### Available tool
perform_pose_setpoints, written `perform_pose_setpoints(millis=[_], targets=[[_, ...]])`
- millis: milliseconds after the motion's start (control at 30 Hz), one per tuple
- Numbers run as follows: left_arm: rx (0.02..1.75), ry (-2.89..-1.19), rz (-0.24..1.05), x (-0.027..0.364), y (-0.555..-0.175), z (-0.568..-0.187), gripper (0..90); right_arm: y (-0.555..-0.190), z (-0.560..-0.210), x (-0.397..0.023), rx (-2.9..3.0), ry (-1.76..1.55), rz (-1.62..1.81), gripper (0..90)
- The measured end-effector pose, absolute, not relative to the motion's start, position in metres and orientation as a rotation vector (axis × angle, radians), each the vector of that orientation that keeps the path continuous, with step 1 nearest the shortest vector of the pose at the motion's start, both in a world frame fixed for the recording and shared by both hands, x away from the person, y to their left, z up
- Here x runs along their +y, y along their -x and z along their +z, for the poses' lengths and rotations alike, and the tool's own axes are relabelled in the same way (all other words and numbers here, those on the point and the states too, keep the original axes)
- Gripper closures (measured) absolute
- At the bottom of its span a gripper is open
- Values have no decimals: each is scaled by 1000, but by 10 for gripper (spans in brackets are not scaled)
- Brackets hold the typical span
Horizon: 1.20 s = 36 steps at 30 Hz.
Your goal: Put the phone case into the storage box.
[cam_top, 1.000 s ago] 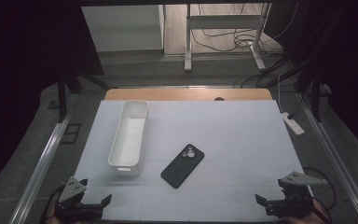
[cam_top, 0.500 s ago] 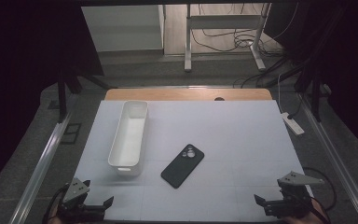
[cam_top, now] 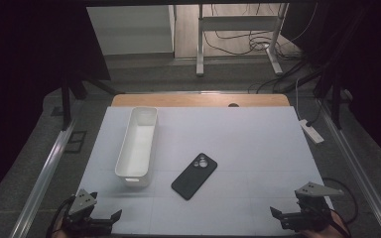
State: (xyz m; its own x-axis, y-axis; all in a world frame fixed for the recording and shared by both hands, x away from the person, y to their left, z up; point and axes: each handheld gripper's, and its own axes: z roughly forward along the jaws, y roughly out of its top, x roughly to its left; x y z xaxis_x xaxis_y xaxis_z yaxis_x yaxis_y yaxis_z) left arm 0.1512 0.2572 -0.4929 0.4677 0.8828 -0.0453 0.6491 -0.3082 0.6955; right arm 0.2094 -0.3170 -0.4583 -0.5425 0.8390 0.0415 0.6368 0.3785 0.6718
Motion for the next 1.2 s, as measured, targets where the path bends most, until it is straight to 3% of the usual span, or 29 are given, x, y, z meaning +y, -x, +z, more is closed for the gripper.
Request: perform_pose_setpoints(millis=[1200], targets=[[1251, -2057, 437, 259, -152, -493, 15, -242, -457, -276, 2487, -1107, 996, 0]])
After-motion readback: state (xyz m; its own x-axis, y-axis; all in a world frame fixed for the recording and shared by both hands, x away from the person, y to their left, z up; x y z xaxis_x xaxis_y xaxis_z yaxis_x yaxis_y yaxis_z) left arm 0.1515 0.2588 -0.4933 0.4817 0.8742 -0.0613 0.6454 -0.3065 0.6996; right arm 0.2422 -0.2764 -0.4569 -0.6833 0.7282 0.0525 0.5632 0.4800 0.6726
